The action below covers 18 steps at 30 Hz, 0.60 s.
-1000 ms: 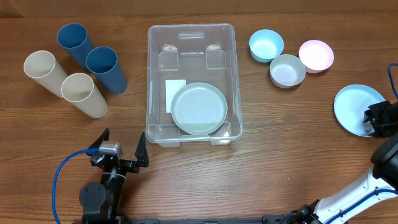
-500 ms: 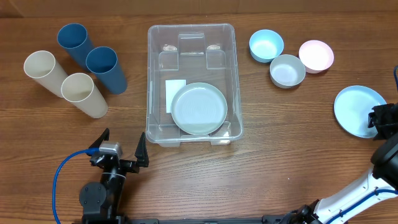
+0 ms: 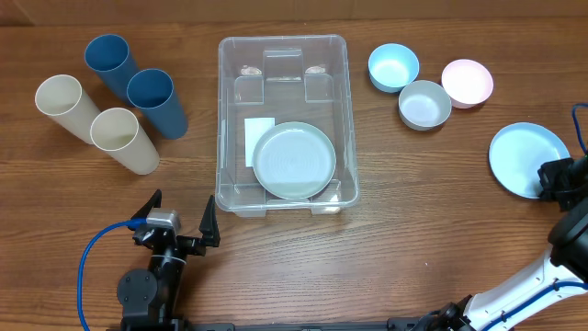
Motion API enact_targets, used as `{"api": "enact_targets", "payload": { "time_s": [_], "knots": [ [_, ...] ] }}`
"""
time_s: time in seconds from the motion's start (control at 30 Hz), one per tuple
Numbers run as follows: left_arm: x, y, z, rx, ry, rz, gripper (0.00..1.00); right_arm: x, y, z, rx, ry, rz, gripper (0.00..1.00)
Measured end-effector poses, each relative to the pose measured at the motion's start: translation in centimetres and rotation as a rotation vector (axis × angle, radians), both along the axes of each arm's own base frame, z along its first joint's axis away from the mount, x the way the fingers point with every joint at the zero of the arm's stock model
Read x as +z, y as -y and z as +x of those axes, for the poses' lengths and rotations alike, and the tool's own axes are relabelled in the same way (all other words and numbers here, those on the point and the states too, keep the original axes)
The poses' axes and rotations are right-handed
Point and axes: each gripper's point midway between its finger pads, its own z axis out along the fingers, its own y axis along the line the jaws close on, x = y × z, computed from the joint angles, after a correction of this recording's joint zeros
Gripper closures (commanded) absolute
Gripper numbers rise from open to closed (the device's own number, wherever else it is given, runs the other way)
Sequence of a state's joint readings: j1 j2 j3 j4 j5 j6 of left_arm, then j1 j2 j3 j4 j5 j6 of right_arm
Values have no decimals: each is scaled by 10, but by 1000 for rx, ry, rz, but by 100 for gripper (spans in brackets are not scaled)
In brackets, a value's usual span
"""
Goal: Pack container
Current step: 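Grip the edge of the light blue plate with the right gripper, then lift the light blue plate and lay it on the stacked plates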
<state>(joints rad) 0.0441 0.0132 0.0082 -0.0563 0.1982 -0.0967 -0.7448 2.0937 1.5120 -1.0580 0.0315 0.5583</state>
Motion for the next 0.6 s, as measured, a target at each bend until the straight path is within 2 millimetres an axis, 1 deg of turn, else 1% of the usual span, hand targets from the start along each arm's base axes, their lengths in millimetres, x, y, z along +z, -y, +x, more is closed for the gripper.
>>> {"api": "enact_targets", "payload": {
  "time_s": [0.07,0.13,0.2,0.23,0.27,0.3,0.33,0.37,0.4,0.43,0.47,0.5,0.53,0.57,0.6],
  "knots": [
    [0,0,0,0,0,0,0,18,3,9,17,25,8,96],
    [0,0,0,0,0,0,0,48,9,24,29,74,7,96],
    [0,0,0,0,0,0,0,86,15,49,48,183,0,96],
    [0,0,0,0,0,0,0,110,16,61,61,253,-9,96],
    [0,0,0,0,0,0,0,142,14,75,89,344,-26,96],
    [0,0,0,0,0,0,0,166,8,82,113,403,-36,96],
    [0,0,0,0,0,0,0,192,-3,90,145,470,-49,96],
    [0,0,0,0,0,0,0,230,-26,101,212,570,-64,96],
    [0,0,0,0,0,0,0,255,-51,108,282,641,-60,96],
    [0,0,0,0,0,0,0,277,-82,114,354,698,-48,96],
    [0,0,0,0,0,0,0,296,-120,118,451,743,-29,96],
    [0,0,0,0,0,0,0,308,-157,120,547,771,-5,96],
    [0,0,0,0,0,0,0,316,-197,121,654,784,24,96],
    [0,0,0,0,0,0,0,318,-246,121,782,784,65,96],
    [0,0,0,0,0,0,0,316,-283,119,880,769,94,96]
  ]
}}
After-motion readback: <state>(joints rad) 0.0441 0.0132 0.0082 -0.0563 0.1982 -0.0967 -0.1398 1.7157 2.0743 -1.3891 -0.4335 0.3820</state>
